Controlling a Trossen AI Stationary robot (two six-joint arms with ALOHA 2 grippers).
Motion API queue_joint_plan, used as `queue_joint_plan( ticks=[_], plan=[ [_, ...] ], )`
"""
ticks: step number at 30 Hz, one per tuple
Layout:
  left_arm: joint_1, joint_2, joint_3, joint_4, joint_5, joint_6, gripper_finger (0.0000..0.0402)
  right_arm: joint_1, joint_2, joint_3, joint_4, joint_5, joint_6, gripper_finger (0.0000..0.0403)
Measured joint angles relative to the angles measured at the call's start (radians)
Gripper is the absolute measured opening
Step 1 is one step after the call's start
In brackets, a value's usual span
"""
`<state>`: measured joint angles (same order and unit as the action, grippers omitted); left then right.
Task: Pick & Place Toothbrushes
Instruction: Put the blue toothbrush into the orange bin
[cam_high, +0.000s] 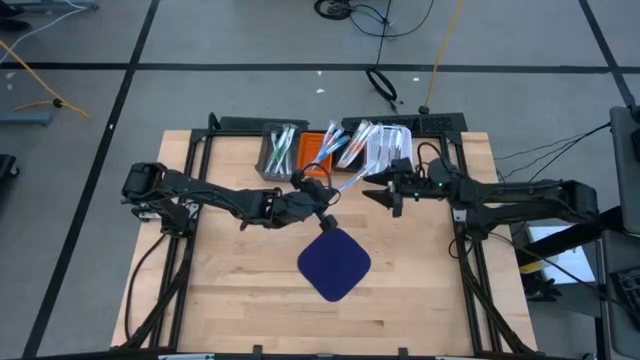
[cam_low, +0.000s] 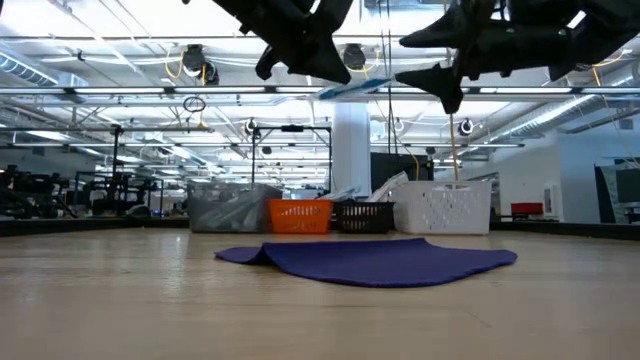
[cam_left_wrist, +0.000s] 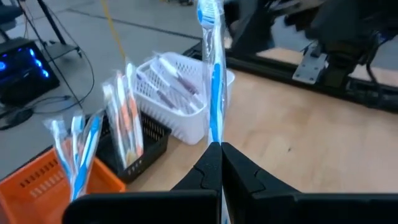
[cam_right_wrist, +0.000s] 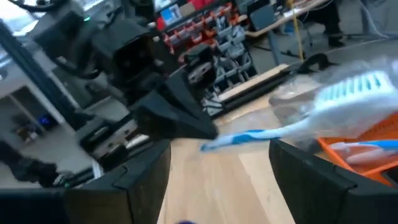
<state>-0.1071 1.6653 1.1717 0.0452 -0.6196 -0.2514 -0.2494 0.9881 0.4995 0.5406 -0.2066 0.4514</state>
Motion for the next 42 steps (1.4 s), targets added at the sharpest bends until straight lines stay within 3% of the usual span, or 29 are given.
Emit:
queue_joint_plan(
  ticks=[7, 12, 20, 35, 42],
  plan=[
    [-0.007, 0.000, 0.000, 0.069, 0.044, 0.037, 0.0000, 0.009, 0.109, 0.000, 0.136, 0.064, 0.009, 0.0227],
    [-0.006, 0.000, 0.000, 0.070, 0.045, 0.039, 0.0000, 0.009, 0.162, -0.001, 0.274, 0.043, 0.033, 0.0141],
    [-0.006, 0.000, 0.000, 0.071, 0.046, 0.040, 0.0000, 0.009, 0.172, -0.001, 0.279, 0.027, 0.016, 0.0012],
    [-0.006, 0.000, 0.000, 0.055, 0.050, 0.115, 0.0005, 0.009, 0.172, -0.001, 0.271, 0.071, -0.015, 0.0000],
    [-0.019, -0.071, 0.000, -0.105, -0.042, 0.145, 0.0078, 0.008, 0.162, -0.001, 0.274, 0.072, -0.016, 0.0000]
  ],
)
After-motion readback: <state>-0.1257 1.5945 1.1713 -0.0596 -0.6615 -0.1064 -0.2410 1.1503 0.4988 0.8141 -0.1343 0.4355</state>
